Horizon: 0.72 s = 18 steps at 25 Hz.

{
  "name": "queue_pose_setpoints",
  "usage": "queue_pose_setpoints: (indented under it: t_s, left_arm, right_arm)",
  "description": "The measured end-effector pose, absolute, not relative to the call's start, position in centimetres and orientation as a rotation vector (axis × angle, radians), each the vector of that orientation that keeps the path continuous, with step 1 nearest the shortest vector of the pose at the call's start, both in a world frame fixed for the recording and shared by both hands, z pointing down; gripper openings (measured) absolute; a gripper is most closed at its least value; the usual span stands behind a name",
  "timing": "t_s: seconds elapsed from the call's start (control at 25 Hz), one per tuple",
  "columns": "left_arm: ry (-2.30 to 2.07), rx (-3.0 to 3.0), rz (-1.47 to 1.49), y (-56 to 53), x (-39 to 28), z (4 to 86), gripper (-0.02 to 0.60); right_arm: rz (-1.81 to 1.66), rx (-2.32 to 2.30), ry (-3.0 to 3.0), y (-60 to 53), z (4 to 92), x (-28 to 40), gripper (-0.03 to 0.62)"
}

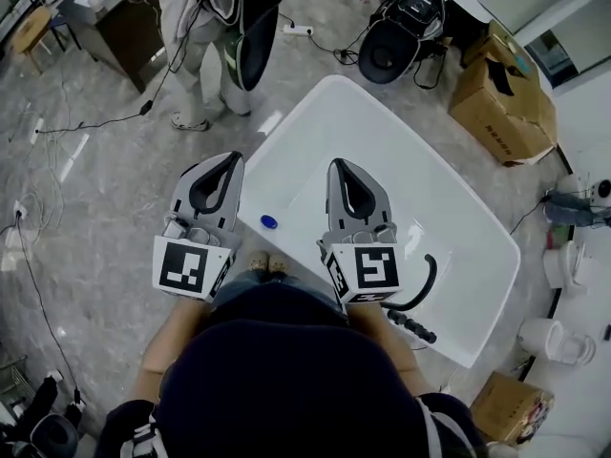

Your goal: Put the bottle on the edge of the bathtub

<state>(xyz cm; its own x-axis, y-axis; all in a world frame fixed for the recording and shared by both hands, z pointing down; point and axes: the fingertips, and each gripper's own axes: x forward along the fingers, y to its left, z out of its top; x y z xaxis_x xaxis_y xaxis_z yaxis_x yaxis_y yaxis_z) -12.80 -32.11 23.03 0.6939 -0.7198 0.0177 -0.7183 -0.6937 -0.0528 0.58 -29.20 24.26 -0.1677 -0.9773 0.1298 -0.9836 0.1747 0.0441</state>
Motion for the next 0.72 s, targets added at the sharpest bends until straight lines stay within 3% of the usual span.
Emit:
queue_pose_setpoints:
  t_s: [0.2, 0.72]
  left_arm:
    - [1.202, -2.808, 0.019, -32.1, -12.8, 19.5, 0.023]
    - [1.210, -2.827, 0.012, -31.9, -12.8, 19.7, 0.023]
  right_arm:
    - [-0.012, 1.974, -2.299, -28.9, 21.0, 0.8, 0.026]
    - [-0.022, 1.959, -2.322, -28.9, 20.6, 0.4, 0.026]
